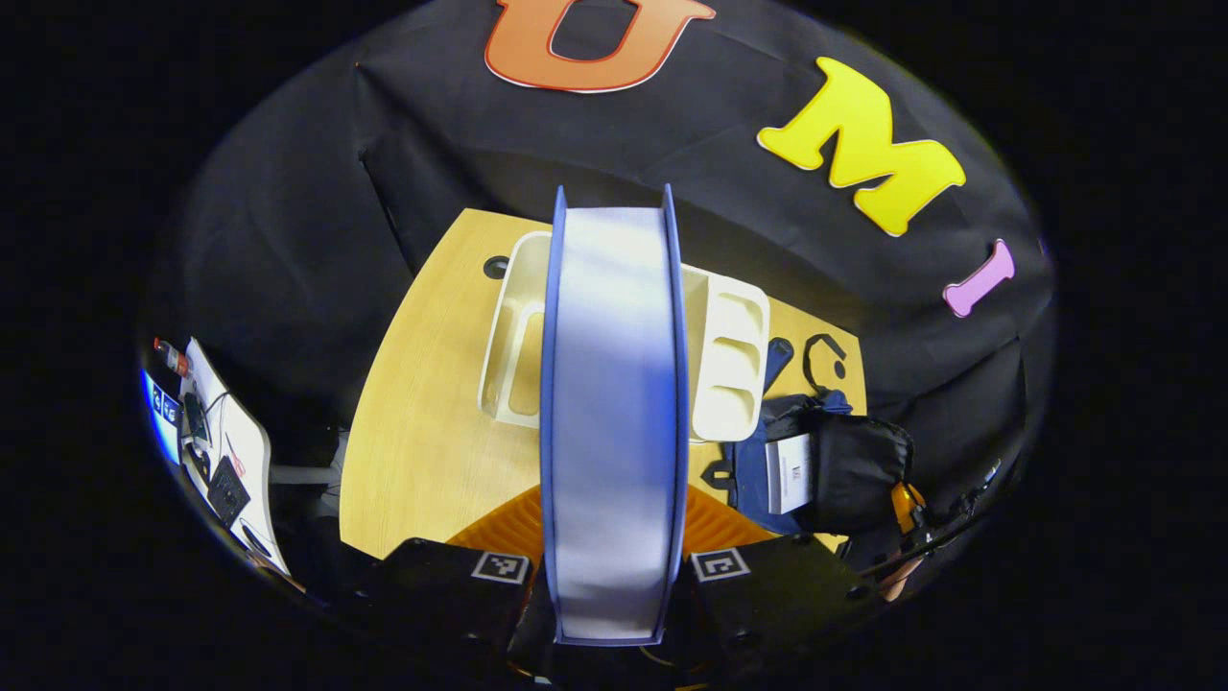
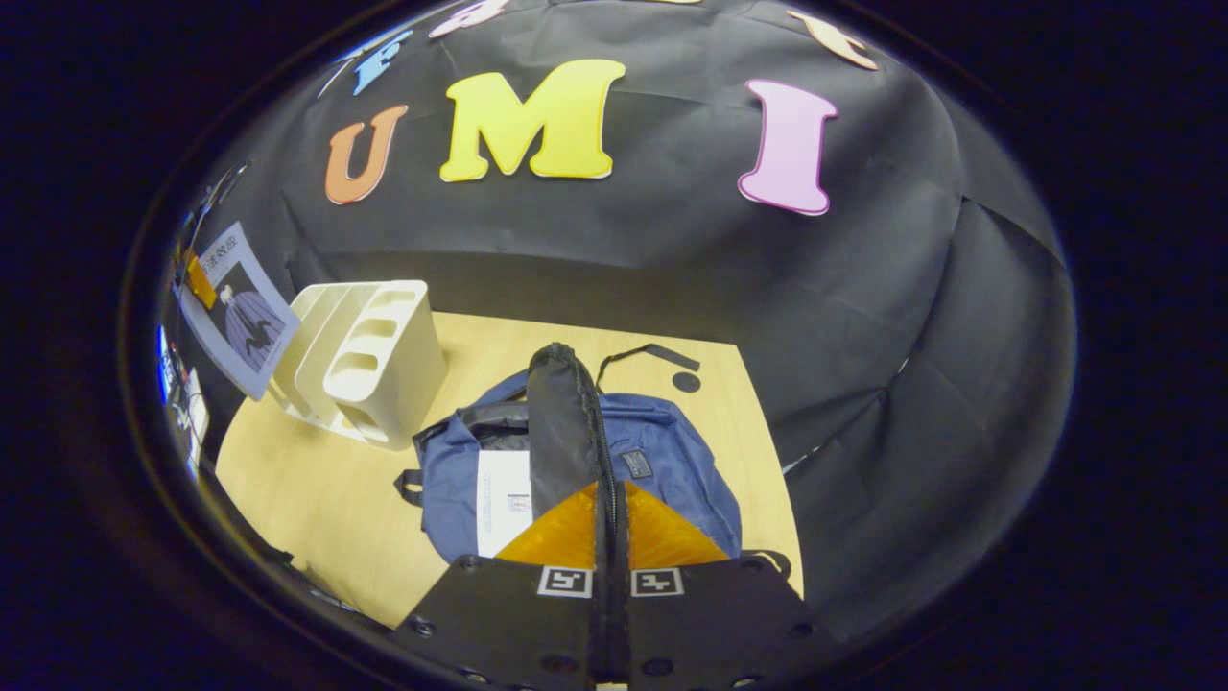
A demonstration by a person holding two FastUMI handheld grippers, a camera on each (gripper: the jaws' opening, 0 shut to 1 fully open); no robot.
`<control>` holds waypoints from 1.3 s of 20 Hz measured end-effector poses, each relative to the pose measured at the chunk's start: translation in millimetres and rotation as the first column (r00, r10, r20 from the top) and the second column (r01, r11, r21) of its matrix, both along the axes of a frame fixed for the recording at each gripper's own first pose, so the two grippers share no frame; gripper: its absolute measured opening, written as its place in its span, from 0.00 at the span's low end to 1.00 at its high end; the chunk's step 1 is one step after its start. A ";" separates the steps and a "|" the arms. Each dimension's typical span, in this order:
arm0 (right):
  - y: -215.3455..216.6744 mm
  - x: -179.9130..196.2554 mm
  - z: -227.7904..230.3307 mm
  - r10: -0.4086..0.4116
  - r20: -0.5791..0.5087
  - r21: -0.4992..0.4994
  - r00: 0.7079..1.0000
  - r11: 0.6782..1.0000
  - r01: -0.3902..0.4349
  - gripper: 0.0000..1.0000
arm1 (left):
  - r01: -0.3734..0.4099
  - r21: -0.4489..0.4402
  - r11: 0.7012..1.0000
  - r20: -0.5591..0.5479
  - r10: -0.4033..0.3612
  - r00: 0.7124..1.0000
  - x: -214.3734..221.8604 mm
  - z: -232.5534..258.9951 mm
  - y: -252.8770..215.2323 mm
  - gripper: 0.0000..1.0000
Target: Open the schoolbag, grab two books from the bookshelf and put them into the schoolbag.
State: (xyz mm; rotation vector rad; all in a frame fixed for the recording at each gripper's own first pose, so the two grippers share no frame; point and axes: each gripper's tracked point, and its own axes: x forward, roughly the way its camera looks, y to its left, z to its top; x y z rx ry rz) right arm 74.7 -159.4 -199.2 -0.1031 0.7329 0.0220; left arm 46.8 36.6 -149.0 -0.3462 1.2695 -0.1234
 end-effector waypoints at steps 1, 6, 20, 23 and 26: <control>-1.1 -0.5 0.8 -0.002 0.001 -0.002 1.000 1.000 0.002 0.00 | 0.001 -0.033 0.999 0.013 -0.001 1.000 -4.2 3.2 -7.0 0.51; -0.1 -2.6 -0.5 0.006 -0.004 -0.009 1.000 1.000 -0.006 0.00 | 0.012 -0.221 0.975 0.037 -0.004 0.999 -22.3 13.0 -51.9 0.51; -4.9 -4.6 -2.9 0.014 -0.012 -0.026 1.000 1.000 -0.014 0.00 | -0.118 -0.662 0.740 -0.042 0.120 0.992 -58.8 -26.9 -195.9 0.46; -7.9 -4.9 -1.2 0.014 -0.020 -0.030 1.000 0.999 -0.015 0.00 | -0.135 -0.671 0.729 -0.025 0.159 0.987 -55.3 -47.6 -218.4 0.46; -11.6 -5.3 -0.1 0.016 -0.026 -0.037 1.000 0.999 -0.017 0.00 | -0.123 -0.691 0.713 -0.013 0.157 0.987 -57.1 -62.0 -245.7 0.46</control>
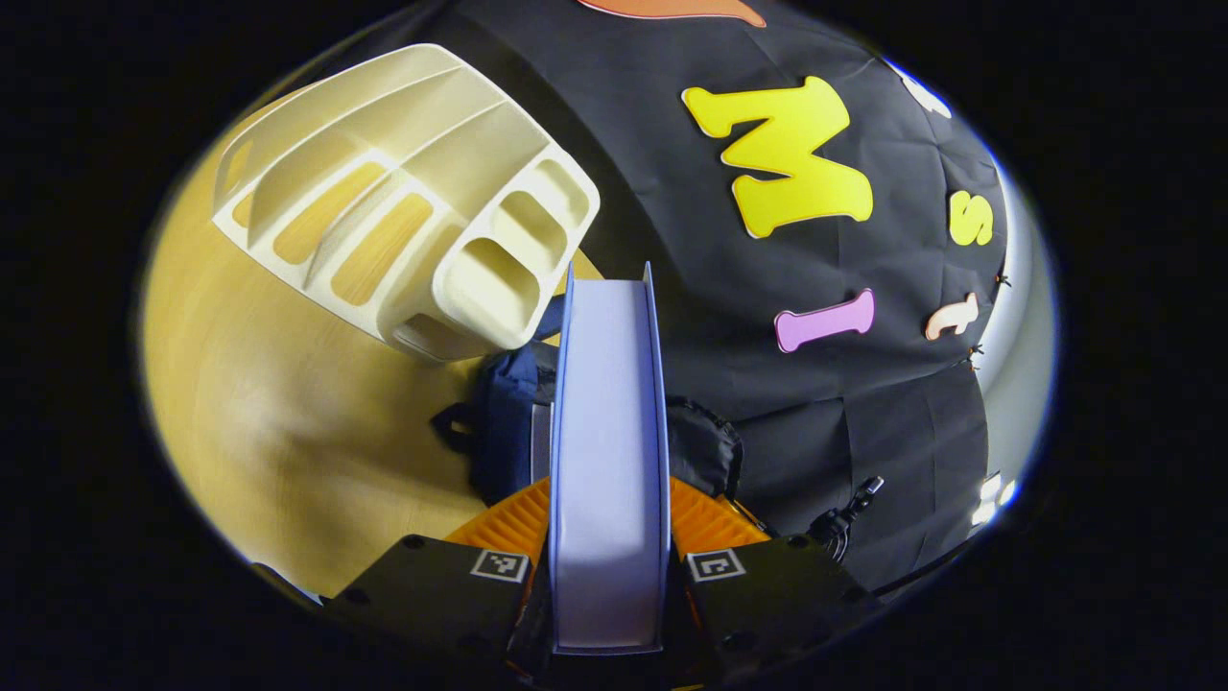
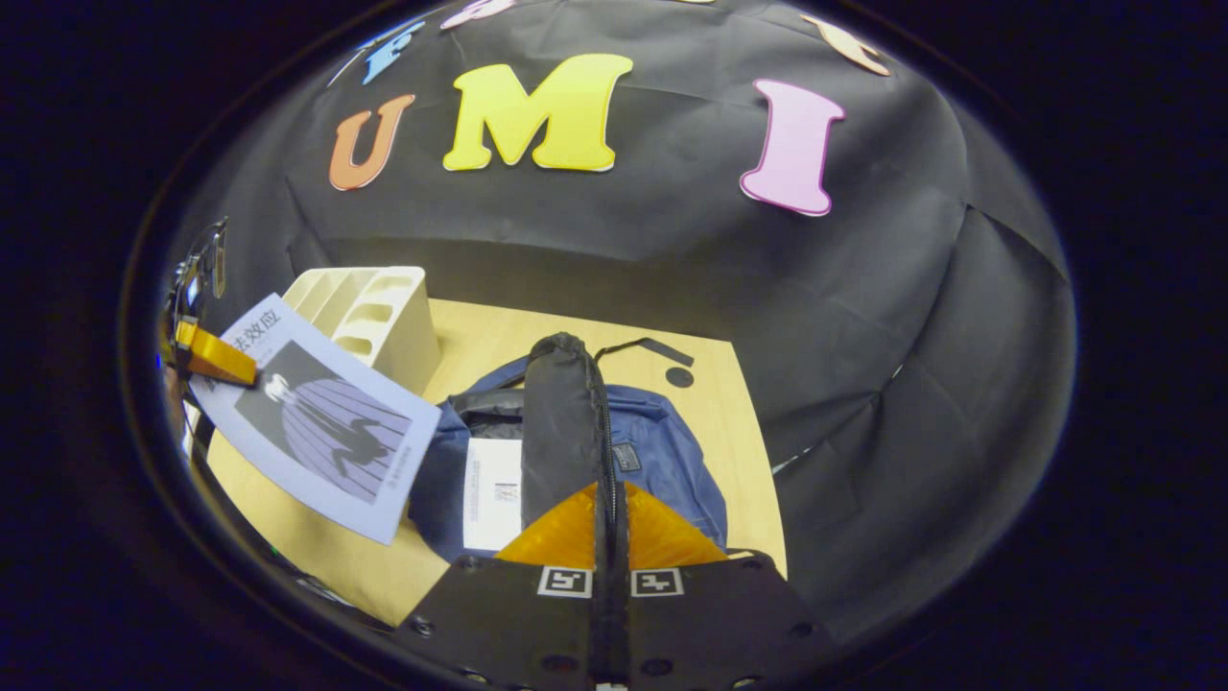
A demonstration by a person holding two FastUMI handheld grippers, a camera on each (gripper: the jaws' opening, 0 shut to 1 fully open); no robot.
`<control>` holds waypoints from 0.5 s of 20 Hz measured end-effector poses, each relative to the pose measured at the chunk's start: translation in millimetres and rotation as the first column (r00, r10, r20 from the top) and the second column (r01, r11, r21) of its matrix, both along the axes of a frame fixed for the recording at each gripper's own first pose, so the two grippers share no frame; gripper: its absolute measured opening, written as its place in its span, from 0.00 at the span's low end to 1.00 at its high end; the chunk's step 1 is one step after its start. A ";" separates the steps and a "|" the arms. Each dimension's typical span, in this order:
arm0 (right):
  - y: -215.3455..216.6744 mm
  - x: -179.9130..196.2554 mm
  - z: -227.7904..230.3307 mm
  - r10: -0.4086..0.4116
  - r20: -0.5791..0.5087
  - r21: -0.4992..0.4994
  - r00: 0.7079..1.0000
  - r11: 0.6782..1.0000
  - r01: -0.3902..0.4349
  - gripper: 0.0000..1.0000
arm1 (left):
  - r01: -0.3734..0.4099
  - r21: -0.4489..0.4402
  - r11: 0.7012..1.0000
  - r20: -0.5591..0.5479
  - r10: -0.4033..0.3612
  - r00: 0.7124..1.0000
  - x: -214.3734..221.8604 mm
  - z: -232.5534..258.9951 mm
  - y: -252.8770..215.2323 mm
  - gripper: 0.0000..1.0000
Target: Open the schoolbag, grab two books from the bookshelf and put them into the schoolbag.
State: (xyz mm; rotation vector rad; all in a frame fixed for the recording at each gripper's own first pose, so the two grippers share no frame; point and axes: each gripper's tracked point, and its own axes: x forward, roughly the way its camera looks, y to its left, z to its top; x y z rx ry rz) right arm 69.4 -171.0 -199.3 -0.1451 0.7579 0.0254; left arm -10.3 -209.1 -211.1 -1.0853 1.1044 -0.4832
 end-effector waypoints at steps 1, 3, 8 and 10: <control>-1.4 0.5 0.0 -0.003 -0.002 0.002 1.000 1.000 0.003 0.00 | -0.010 -0.004 1.000 -0.003 0.010 1.000 0.8 -7.0 -8.3 0.46; -4.3 1.3 0.7 -0.012 -0.003 0.009 1.000 1.000 0.012 0.00 | -0.023 0.004 1.000 -0.014 0.023 1.000 1.0 -23.0 -23.6 0.46; -10.9 1.0 0.9 -0.014 -0.015 0.000 1.000 1.000 0.014 0.00 | -0.030 0.031 0.999 0.027 0.029 0.999 7.2 -44.8 -58.9 0.46; -12.8 2.0 1.2 -0.013 -0.018 -0.005 1.000 1.000 0.013 0.00 | -0.033 0.012 0.999 0.035 0.032 0.999 9.4 -48.3 -73.4 0.46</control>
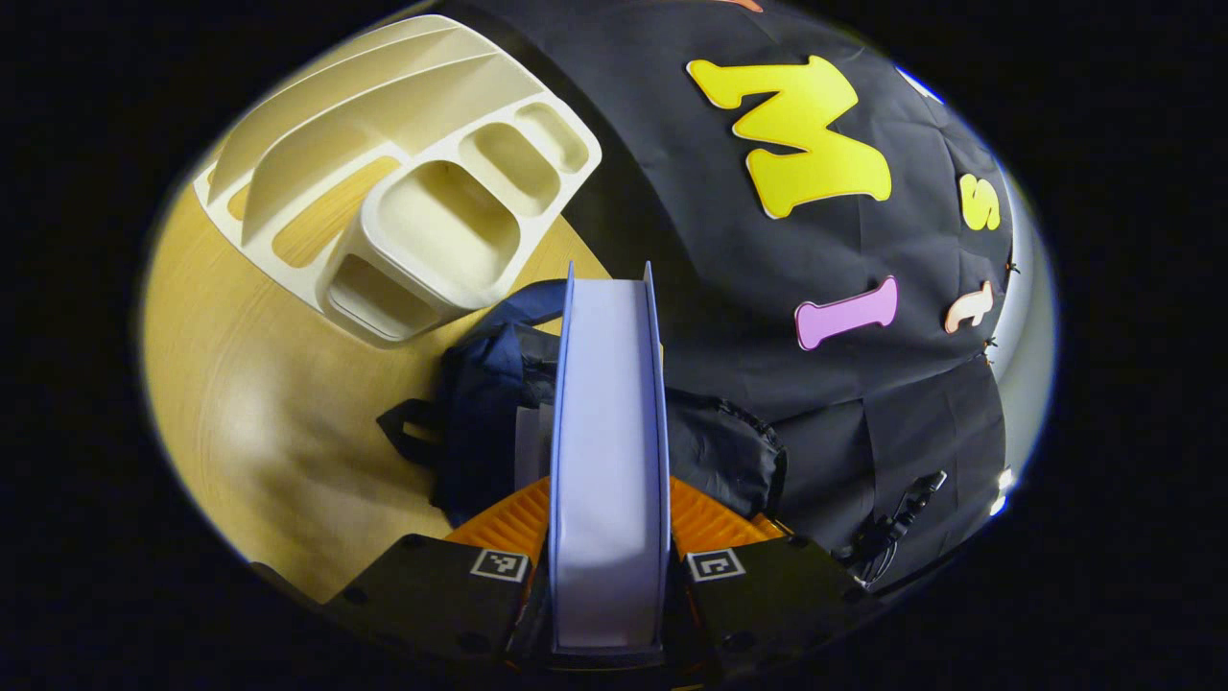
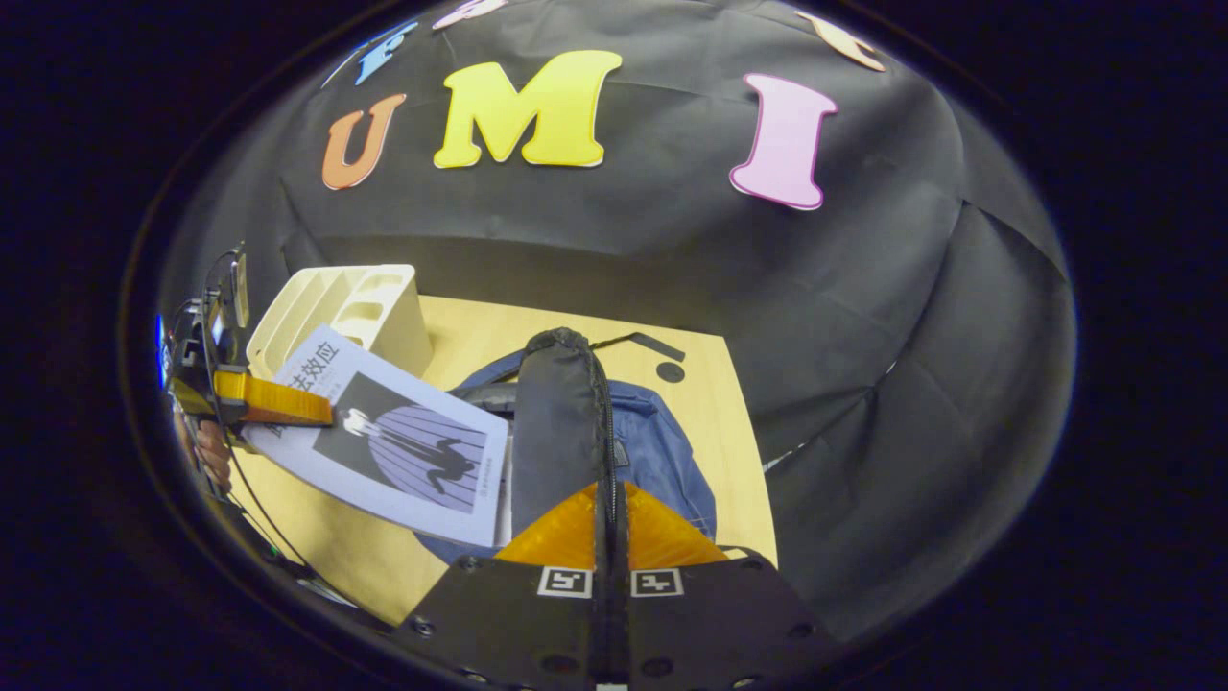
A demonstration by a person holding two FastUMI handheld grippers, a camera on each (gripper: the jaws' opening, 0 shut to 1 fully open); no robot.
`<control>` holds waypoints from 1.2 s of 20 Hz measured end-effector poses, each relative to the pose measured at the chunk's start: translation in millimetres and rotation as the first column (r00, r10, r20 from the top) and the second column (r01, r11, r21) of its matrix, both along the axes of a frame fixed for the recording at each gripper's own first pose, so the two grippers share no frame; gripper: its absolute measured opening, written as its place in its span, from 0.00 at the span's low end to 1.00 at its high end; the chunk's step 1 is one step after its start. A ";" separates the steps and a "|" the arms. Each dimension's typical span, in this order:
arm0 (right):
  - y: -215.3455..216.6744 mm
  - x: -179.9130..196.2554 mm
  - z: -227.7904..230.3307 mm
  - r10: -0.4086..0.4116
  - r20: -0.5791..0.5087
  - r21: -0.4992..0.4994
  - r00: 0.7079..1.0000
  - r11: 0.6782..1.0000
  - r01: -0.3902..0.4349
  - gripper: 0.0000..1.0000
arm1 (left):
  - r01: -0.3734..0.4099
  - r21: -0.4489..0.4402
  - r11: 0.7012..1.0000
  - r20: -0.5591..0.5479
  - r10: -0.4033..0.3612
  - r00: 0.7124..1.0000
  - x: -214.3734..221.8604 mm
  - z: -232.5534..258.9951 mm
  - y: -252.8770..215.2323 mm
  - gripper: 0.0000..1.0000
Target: Open the schoolbag, grab two books from the bookshelf and put them into the schoolbag.
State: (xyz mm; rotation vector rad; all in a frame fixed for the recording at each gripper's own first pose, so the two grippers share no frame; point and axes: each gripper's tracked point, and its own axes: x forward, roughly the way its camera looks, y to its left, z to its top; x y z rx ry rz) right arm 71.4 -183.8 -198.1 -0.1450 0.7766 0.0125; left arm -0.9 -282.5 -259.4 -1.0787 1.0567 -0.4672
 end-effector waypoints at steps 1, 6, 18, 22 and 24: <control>-0.2 1.2 0.8 0.001 -0.001 -0.001 1.000 1.000 -0.001 0.00 | 0.000 -0.004 1.000 0.004 0.000 1.000 0.4 -4.1 -6.6 0.46; -4.3 1.6 3.6 0.006 0.000 -0.016 1.000 1.000 -0.006 0.00 | 0.020 0.006 1.000 0.006 -0.020 1.000 -5.5 -24.6 -32.1 0.46; -15.2 5.7 23.2 0.015 0.015 -0.056 1.000 0.998 -0.014 0.00 | 0.005 -0.083 0.997 0.000 -0.005 1.000 0.8 -38.1 -90.0 0.46; -16.2 8.8 27.1 0.022 0.018 -0.066 1.000 0.998 -0.021 0.00 | 0.020 -0.131 0.991 -0.020 -0.023 1.000 -0.5 -45.7 -116.4 0.46; -17.2 8.9 27.8 0.025 0.017 -0.071 1.000 0.997 -0.024 0.00 | 0.041 -0.157 0.987 -0.040 -0.048 0.998 -4.4 -52.9 -132.9 0.46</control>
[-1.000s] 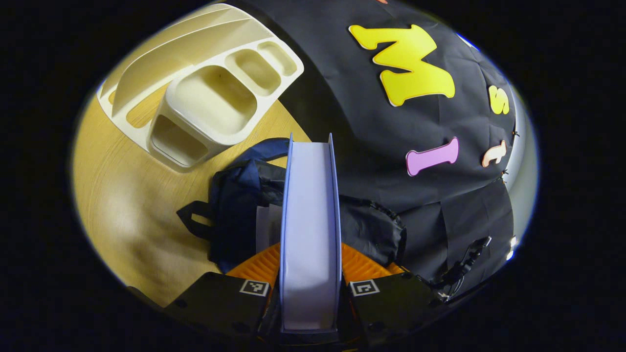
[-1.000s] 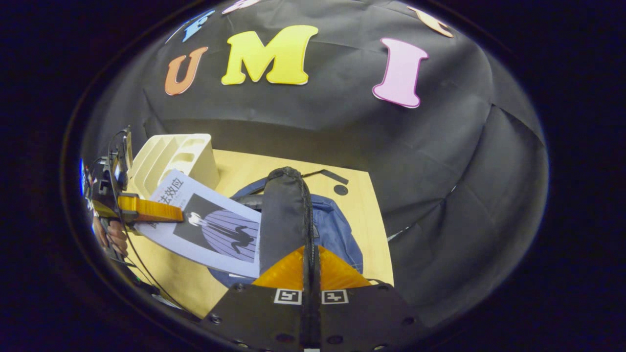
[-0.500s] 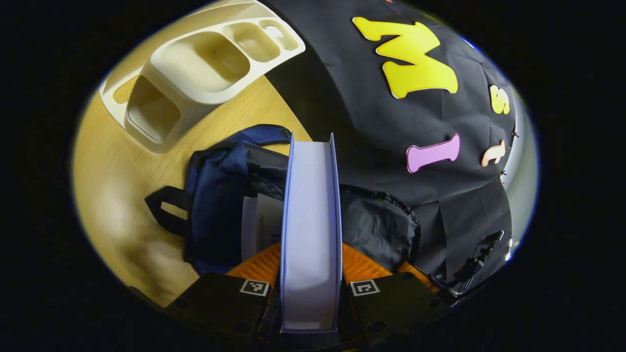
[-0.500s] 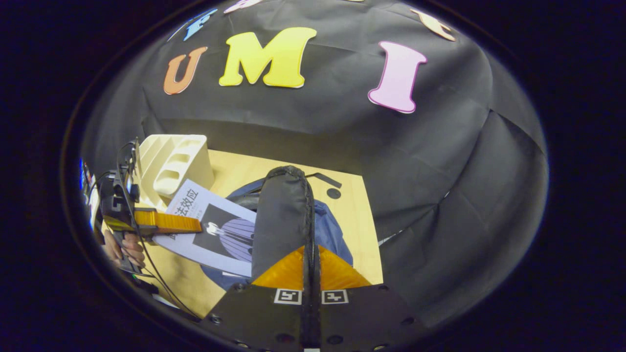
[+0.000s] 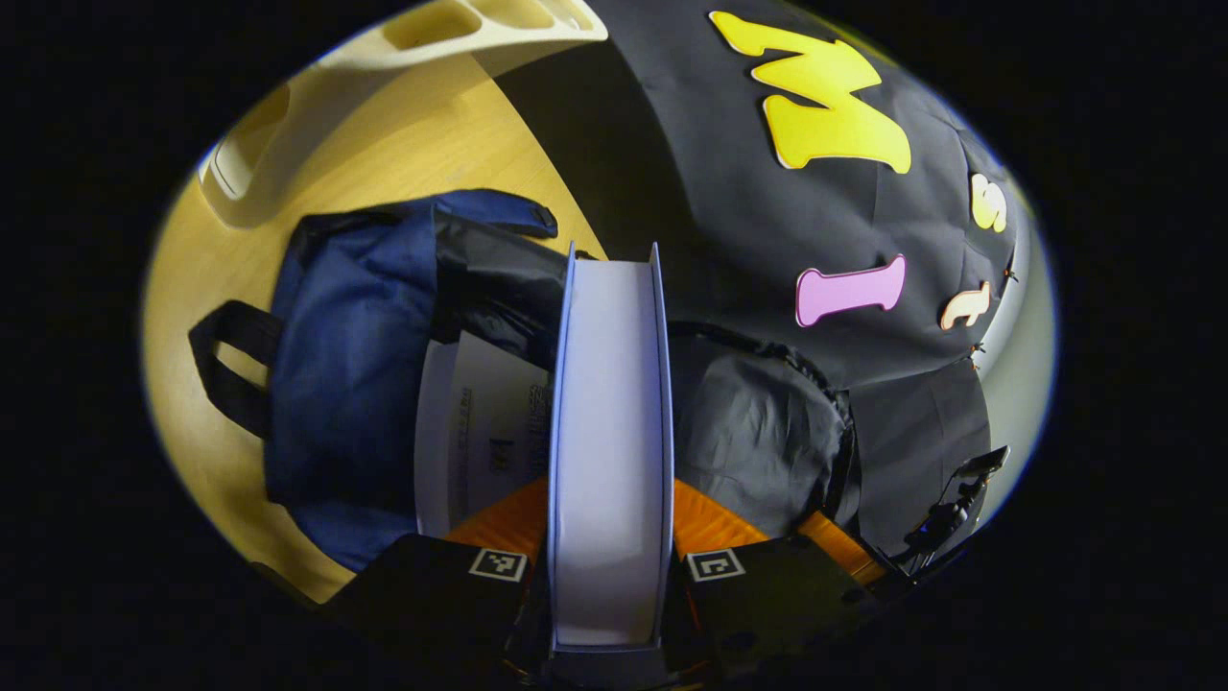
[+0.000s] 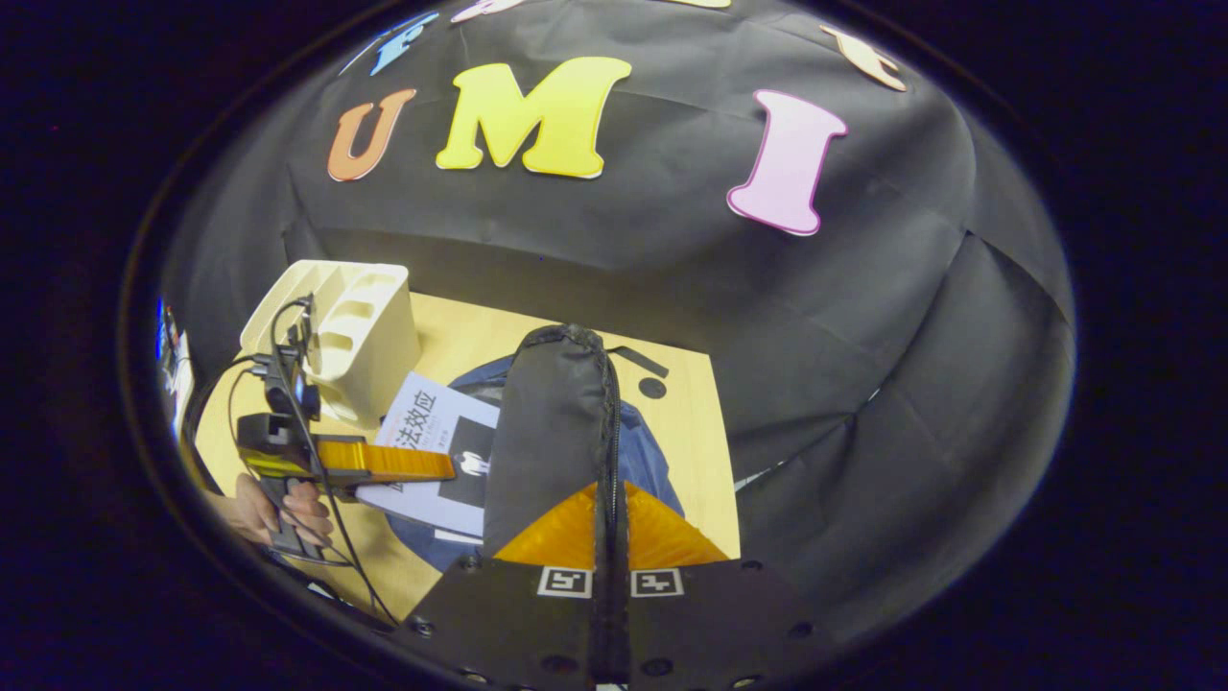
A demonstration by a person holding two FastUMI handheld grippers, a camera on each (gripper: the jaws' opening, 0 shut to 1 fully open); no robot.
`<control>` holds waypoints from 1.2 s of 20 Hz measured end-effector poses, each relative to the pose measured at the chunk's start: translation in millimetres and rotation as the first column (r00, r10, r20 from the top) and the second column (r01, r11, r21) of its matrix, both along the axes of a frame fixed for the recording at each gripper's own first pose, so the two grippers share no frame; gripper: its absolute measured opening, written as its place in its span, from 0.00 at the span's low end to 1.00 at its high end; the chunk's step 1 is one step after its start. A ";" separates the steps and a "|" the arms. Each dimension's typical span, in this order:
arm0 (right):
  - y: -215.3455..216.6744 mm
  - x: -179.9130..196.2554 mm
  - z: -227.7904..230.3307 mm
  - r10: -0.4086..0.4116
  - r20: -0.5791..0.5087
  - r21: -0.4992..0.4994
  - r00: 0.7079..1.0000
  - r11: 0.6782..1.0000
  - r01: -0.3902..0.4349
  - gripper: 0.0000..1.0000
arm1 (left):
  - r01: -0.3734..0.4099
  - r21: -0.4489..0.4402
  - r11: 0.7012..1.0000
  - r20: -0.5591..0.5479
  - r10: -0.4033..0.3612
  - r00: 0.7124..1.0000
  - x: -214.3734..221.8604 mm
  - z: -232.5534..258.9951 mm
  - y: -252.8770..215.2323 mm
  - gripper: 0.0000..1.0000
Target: Open the schoolbag, grab two books from the bookshelf and put them into the schoolbag.
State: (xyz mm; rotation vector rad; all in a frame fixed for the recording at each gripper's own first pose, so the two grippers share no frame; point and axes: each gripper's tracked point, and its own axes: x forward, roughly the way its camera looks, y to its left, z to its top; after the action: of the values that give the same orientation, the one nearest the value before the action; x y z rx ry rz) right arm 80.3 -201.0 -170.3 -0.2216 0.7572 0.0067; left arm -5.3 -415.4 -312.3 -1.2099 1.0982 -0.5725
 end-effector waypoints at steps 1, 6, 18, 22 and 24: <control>0.1 -0.2 -0.2 0.001 -0.002 -0.001 1.000 1.000 -0.001 0.00 | 0.015 -0.010 1.000 -0.013 -0.015 1.000 -3.4 -3.8 -8.8 0.46; -2.0 1.9 -0.5 0.005 -0.008 0.001 1.000 1.000 -0.005 0.00 | 0.050 -0.049 0.998 -0.033 -0.052 0.998 -5.4 -18.7 -38.8 0.47; -2.4 9.1 -7.9 0.002 -0.017 0.036 1.000 0.999 -0.002 0.00 | 0.119 -0.023 0.993 -0.181 -0.121 0.976 -8.9 -39.6 -43.3 0.70; -2.5 8.2 -9.3 -0.004 -0.018 0.055 1.000 0.998 0.005 0.00 | 0.163 0.016 0.987 -0.248 -0.154 0.957 -15.7 -39.1 -36.2 0.77; -2.9 7.6 -11.8 -0.005 -0.019 0.059 1.000 0.998 0.007 0.00 | 0.184 0.055 0.981 -0.268 -0.163 0.950 -20.5 -37.5 -30.1 0.92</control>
State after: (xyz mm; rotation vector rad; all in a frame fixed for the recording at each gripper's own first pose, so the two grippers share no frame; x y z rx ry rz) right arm 87.9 -203.8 -182.1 -0.1629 0.7757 0.0257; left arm -25.8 -445.5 -349.8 -1.1485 1.4501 -0.5055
